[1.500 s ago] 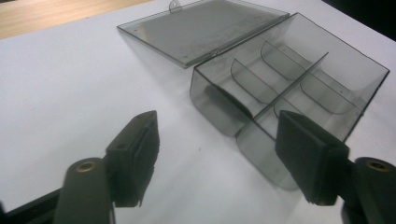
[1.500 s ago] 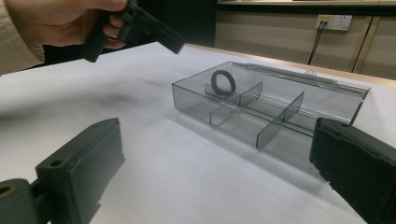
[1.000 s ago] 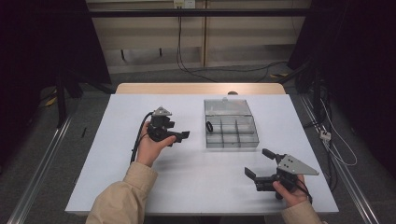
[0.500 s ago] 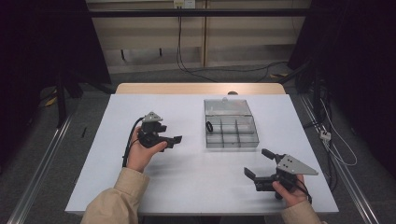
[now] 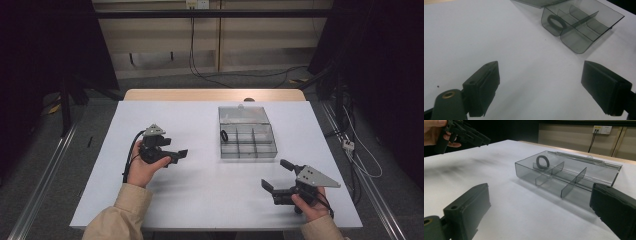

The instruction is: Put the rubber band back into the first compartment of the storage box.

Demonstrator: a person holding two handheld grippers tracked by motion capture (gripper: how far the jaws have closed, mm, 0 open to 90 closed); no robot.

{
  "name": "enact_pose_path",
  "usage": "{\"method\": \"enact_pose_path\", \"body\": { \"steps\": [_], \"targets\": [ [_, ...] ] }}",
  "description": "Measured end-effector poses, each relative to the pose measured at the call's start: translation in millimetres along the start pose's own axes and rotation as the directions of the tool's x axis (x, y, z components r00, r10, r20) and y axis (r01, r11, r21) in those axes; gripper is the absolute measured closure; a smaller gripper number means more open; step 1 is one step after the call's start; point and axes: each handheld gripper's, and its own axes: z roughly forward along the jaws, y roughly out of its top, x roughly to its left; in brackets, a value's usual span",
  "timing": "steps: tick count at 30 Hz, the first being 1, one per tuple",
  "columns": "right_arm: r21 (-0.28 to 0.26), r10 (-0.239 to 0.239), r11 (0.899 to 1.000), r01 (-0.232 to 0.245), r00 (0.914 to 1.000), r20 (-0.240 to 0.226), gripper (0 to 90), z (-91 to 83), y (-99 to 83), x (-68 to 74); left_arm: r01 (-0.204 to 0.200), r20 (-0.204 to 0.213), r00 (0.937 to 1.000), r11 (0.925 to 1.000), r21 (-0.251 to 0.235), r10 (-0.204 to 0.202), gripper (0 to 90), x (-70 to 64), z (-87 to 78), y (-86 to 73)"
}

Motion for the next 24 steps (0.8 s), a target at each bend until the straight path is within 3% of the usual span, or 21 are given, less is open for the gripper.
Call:
{"method": "enact_pose_path", "body": {
  "steps": [24],
  "targets": [
    [0.002,-0.004,1.000,0.004,1.0000,-0.002,2.8,0.8,0.2,1.4,0.002,-0.031,0.9995,0.9999,-0.011,-0.002,13.4,7.7,-27.2,-25.0]
  ]
}}
